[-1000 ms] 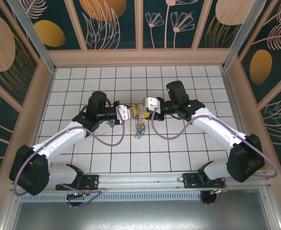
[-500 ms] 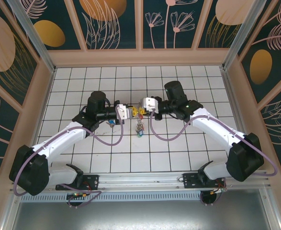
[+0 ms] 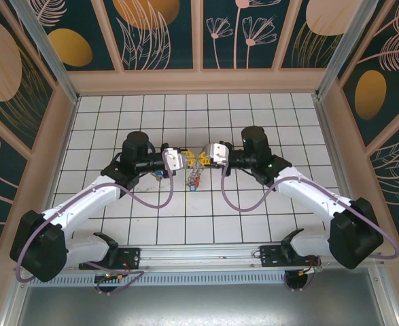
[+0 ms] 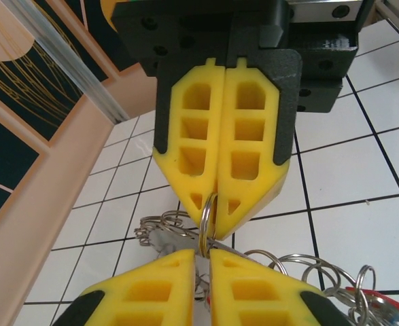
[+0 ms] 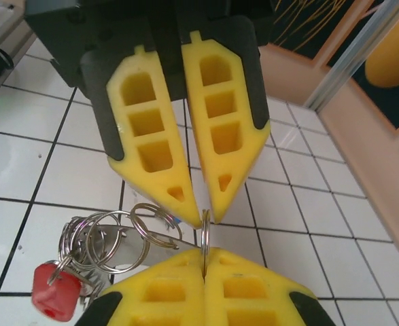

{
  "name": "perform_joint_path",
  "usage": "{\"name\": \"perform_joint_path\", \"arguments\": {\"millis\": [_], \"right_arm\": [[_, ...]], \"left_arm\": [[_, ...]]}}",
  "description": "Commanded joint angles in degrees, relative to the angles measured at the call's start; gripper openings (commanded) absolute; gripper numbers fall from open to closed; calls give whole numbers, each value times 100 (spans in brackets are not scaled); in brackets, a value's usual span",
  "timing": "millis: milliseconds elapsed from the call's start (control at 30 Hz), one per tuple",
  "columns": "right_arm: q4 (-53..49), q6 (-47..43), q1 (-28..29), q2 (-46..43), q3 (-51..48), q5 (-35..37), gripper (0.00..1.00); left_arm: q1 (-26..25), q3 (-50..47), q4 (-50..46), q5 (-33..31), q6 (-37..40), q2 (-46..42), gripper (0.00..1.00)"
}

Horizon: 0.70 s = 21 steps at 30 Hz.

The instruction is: Put the keys on the keyring

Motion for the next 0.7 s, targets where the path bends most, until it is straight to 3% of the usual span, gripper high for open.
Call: {"name": "perform_joint_path", "arguments": {"millis": [0, 167, 667], "right_arm": [[1441, 852, -16, -266, -284, -469, 0], [2064, 1227, 70, -336, -600, -439, 0], [2335, 1247, 215, -286, -822, -77, 0]], "left_arm": [[4, -76, 317, -47, -190, -38, 16], [8, 44, 362, -62, -266, 104, 22], [5, -3, 531, 509, -535, -3, 23]]}}
